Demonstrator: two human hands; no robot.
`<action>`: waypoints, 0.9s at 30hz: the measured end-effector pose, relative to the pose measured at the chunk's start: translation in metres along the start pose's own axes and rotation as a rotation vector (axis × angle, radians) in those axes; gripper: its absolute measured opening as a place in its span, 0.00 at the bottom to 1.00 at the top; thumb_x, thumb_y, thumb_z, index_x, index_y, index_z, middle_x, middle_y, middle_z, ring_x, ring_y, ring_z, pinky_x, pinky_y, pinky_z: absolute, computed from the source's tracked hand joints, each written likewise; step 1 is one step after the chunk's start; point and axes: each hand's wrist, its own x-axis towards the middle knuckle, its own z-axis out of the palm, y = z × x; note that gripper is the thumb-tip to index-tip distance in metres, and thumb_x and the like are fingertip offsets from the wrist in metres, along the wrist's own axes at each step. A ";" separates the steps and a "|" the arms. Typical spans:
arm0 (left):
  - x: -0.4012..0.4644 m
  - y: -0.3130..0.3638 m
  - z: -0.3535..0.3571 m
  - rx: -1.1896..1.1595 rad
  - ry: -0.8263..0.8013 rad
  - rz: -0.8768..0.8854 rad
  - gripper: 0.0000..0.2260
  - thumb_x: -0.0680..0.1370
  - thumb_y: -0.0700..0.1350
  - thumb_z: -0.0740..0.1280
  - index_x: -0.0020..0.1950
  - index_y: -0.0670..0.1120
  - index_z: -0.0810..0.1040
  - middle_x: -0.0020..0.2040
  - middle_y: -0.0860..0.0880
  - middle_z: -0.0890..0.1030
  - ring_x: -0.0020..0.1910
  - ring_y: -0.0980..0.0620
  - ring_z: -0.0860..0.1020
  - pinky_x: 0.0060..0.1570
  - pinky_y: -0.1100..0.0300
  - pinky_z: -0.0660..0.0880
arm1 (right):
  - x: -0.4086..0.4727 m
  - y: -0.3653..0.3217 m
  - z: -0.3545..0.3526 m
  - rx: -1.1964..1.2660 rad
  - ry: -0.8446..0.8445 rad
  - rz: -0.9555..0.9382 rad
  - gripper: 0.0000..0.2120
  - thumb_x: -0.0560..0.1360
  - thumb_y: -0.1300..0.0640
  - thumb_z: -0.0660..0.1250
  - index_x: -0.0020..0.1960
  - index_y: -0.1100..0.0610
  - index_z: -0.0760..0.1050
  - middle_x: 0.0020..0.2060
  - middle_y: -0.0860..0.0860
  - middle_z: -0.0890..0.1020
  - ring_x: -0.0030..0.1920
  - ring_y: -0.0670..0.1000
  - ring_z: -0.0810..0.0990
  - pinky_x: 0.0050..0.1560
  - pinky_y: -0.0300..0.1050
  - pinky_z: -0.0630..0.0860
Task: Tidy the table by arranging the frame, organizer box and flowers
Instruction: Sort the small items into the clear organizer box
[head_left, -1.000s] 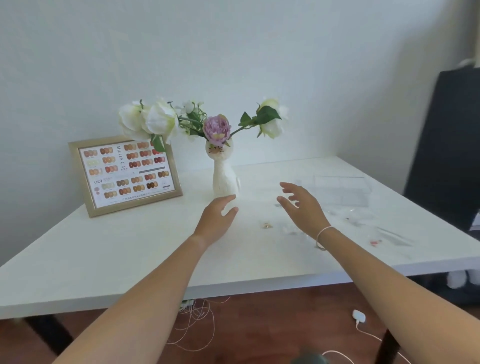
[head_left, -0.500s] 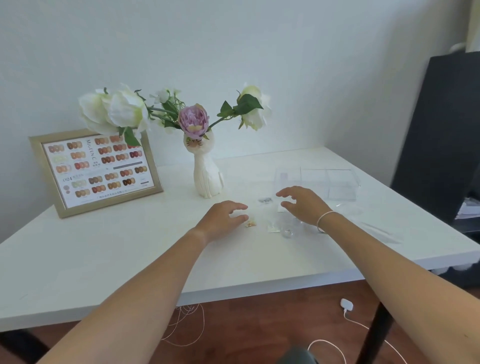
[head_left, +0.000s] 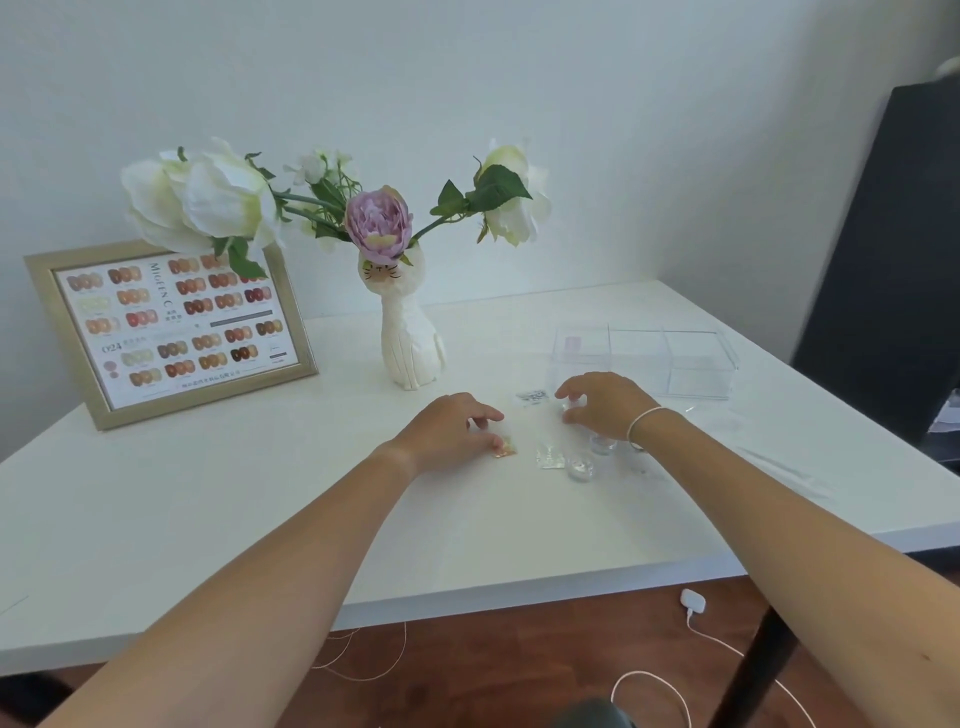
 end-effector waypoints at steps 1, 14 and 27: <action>0.002 0.000 0.000 -0.006 -0.002 0.001 0.15 0.73 0.50 0.69 0.59 0.51 0.78 0.45 0.56 0.74 0.45 0.55 0.72 0.47 0.64 0.66 | 0.001 0.000 0.000 -0.006 -0.007 -0.001 0.16 0.75 0.52 0.64 0.62 0.50 0.72 0.60 0.50 0.77 0.60 0.52 0.73 0.61 0.45 0.66; 0.016 0.004 -0.009 -0.188 0.016 0.017 0.06 0.73 0.38 0.67 0.44 0.48 0.82 0.43 0.52 0.79 0.41 0.54 0.75 0.47 0.66 0.71 | 0.007 -0.001 -0.007 -0.025 -0.055 0.028 0.22 0.73 0.50 0.66 0.66 0.49 0.68 0.61 0.50 0.76 0.64 0.52 0.71 0.63 0.45 0.63; 0.034 0.011 -0.033 -0.396 0.099 0.043 0.08 0.74 0.38 0.67 0.40 0.51 0.80 0.36 0.54 0.78 0.29 0.65 0.76 0.37 0.74 0.73 | 0.009 0.007 -0.023 0.235 0.070 -0.036 0.06 0.72 0.62 0.67 0.48 0.58 0.79 0.45 0.53 0.81 0.47 0.50 0.75 0.46 0.37 0.68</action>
